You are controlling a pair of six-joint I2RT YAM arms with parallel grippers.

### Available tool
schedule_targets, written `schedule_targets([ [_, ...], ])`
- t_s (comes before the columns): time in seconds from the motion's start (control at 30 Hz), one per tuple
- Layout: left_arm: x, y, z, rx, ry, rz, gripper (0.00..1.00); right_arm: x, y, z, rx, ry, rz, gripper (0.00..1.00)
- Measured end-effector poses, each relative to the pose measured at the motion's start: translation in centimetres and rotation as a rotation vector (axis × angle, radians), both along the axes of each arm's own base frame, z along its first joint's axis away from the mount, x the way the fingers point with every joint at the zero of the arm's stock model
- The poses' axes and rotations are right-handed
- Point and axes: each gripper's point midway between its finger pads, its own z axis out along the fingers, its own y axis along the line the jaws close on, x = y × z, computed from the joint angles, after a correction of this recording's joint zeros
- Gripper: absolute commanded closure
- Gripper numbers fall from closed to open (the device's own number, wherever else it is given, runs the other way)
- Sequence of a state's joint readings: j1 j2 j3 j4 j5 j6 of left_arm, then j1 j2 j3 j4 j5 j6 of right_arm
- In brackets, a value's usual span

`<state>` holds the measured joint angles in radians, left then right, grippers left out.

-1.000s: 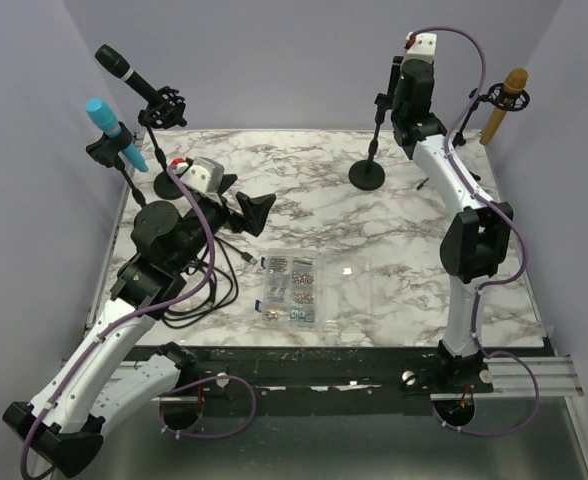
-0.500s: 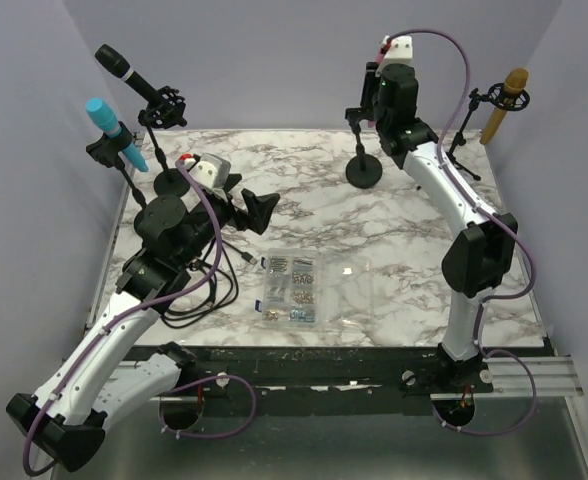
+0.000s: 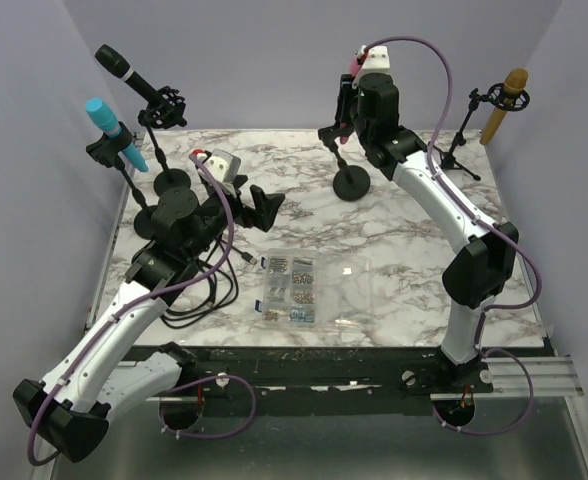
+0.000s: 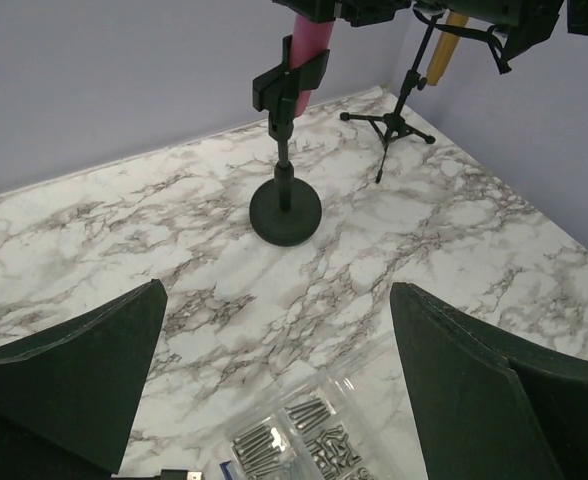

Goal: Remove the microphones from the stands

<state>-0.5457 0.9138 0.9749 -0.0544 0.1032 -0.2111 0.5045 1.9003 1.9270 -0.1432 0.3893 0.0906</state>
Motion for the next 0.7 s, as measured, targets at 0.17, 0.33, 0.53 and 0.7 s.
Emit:
schedule_targets([
  [0.17, 0.5, -0.3, -0.7, 0.010, 0.022, 0.000, 0.02, -0.5, -0.1, 0.1, 0.014, 0.024, 0.002, 0.99],
  [0.33, 1.3, -0.9, -0.8, 0.018, 0.044, -0.005, 0.01, -1.3, 0.7, 0.4, 0.058, 0.070, 0.041, 0.99],
  [0.53, 3.1, -2.9, 0.4, 0.006, 0.092, -0.049, 0.01, -2.2, 2.3, 0.7, 0.159, 0.115, 0.109, 0.99],
  [0.7, 4.7, -4.5, 0.7, -0.034, 0.135, -0.100, 0.02, -2.8, 3.3, -0.2, 0.220, 0.161, 0.146, 0.99],
])
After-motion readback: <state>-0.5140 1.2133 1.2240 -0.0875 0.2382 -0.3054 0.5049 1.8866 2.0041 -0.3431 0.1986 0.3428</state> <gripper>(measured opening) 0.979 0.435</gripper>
